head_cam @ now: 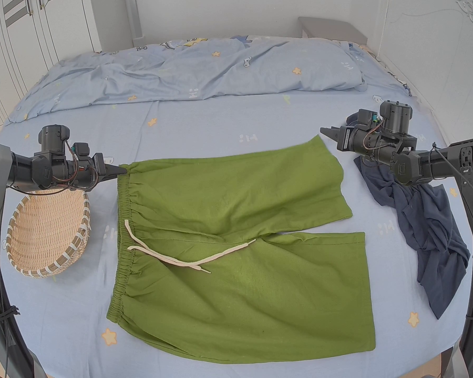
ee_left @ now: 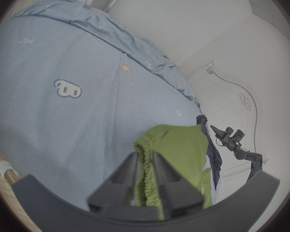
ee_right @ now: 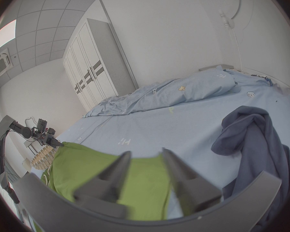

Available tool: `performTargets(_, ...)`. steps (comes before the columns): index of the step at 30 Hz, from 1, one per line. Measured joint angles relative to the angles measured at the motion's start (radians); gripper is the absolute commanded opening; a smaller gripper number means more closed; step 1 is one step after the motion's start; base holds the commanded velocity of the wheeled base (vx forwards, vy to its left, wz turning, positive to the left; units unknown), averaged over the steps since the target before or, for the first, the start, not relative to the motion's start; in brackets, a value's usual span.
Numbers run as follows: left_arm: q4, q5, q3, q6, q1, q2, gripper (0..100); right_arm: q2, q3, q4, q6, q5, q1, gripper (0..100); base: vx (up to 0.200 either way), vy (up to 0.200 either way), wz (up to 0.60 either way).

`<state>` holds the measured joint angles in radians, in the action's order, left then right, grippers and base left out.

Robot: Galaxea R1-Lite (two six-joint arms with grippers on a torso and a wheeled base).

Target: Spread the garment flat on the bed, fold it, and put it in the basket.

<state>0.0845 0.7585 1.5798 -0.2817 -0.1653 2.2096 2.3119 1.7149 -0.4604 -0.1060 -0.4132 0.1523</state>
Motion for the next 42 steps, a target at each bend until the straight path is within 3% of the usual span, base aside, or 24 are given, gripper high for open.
performTargets(14, 0.026, 0.0, -0.027, 0.0, 0.011, -0.02, 100, 0.009, -0.003, 0.012, -0.041, -0.003, 0.001, 100, 0.0, 0.0, 0.0)
performTargets(19, 0.034, 0.0, -0.076, -0.003, 0.019, -0.074, 100, -0.066, -0.109, 0.01, -0.083, -0.013, -0.005, 100, 0.0, 0.0, 0.0)
performTargets(25, 0.039, 0.001, -0.179, -0.034, 0.029, -0.161, 100, -0.199, -0.35, -0.004, -0.105, -0.034, -0.011, 100, 0.0, 0.0, 0.0)
performTargets(30, 0.045, 0.006, -0.351, -0.052, 0.031, -0.251, 100, -0.322, -0.589, -0.031, -0.139, -0.048, -0.013, 100, 0.0, 0.0, 0.0)
performTargets(42, 0.15, 0.06, -0.936, -0.064, 0.0, -0.471, 100, -0.576, -1.08, -0.135, -0.271, -0.056, 0.009, 100, 0.0, 0.0, 0.0)
